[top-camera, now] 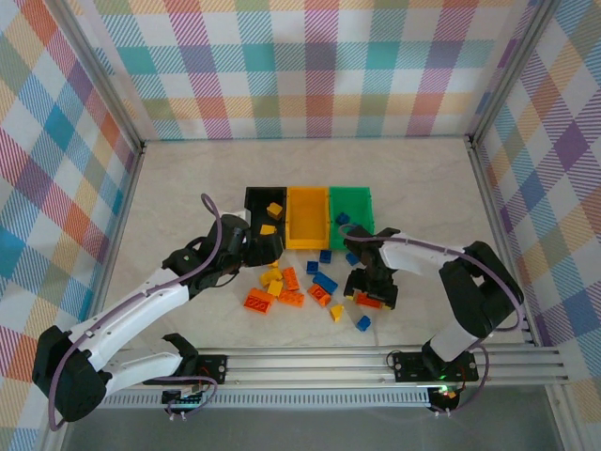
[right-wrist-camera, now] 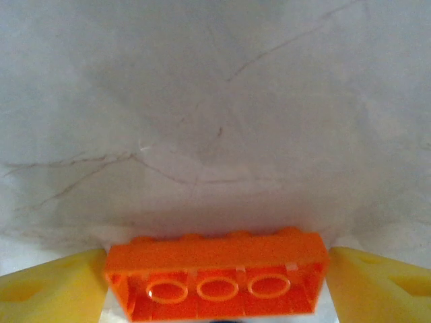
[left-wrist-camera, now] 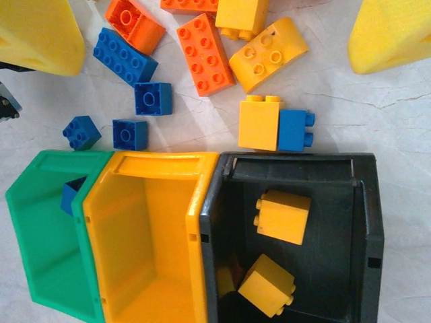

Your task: Sort the legos into containers by color

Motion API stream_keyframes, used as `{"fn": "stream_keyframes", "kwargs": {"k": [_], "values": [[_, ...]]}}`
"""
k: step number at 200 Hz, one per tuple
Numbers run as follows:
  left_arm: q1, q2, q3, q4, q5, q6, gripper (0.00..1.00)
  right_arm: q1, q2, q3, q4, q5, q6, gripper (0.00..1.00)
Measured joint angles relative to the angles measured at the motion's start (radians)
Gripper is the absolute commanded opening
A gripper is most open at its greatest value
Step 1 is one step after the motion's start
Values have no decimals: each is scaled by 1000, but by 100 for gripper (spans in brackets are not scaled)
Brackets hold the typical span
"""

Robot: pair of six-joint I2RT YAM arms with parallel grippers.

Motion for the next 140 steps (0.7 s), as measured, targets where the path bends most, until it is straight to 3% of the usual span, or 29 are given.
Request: {"fn": "stream_keyframes", "kwargs": {"k": [82,140], "values": [[0,-2,-1,-33,-37,2,100,0,-16,-11,16,-11,-59,65],[0,-18,0,-71,-55,2,100,0,-169,1,92,-26,-179,61]]}}
